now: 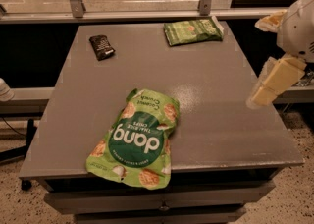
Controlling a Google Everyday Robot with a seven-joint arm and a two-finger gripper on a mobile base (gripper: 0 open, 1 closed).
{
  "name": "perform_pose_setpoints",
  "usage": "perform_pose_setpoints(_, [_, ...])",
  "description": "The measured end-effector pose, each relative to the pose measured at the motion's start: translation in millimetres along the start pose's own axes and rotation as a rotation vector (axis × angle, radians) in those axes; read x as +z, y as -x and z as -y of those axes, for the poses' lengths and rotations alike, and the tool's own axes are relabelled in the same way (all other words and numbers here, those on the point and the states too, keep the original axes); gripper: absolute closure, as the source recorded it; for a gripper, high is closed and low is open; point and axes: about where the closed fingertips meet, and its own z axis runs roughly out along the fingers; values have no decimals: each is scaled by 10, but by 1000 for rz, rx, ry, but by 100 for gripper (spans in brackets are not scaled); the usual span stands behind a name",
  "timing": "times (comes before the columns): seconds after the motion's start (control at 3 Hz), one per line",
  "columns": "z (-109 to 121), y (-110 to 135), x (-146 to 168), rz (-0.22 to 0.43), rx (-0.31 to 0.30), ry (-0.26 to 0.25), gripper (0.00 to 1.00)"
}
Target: Move green rice chip bag near green jalapeno chip bag
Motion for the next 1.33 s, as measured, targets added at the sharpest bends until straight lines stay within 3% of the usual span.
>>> perform_pose_setpoints(0.33, [119, 45, 94, 140, 46, 20, 0])
perform_pose_setpoints(0.67, [-20, 144, 366, 317, 136, 169, 0])
perform_pose_setpoints(1.33, [-387, 848, 688, 669, 265, 441, 0])
